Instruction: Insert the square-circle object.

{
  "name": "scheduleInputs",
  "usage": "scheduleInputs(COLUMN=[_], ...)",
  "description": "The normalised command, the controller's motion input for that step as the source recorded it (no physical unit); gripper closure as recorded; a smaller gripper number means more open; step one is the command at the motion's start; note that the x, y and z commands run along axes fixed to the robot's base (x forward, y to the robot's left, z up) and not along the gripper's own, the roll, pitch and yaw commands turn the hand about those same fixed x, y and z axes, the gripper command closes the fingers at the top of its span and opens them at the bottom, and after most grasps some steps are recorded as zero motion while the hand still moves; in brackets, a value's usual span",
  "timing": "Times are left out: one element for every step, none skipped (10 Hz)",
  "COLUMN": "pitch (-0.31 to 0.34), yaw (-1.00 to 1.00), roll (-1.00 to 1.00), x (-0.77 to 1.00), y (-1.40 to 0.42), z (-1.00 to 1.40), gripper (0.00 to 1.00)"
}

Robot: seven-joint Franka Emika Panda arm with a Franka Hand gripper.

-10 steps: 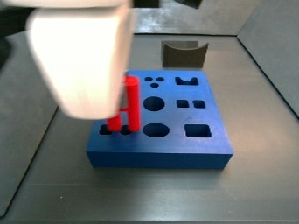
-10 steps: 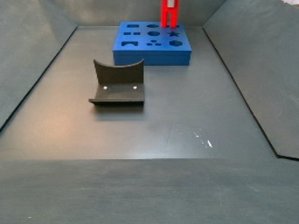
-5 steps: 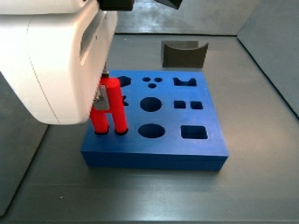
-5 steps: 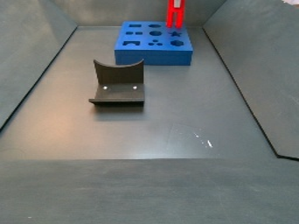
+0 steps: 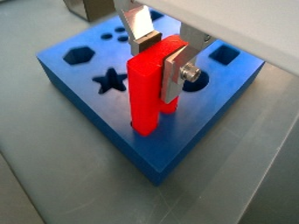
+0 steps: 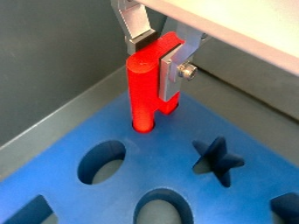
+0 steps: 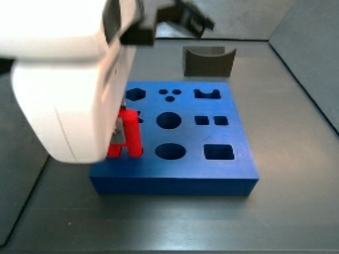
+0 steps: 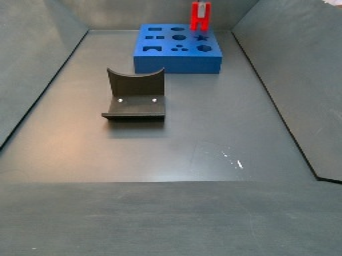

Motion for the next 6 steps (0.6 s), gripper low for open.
scheduleInputs(pitch=[0.0,0.0,-0.054,-0.059,-0.073,0.0], yaw=[-0.01,0.0,0.0,-0.03,0.0,0.0], roll=[-0.11,-0.04,-0.06,-0.12,-0.12,0.0], x=[0.02,0.0,0.0,0.02,0.0,0.0], y=[0.0,0.0,0.0,-0.06,0.0,0.0], z=[-0.94,-1.0,-0.95,-0.45,-0.18,0.0], gripper=[1.0,1.0,1.0,1.0,1.0,1.0])
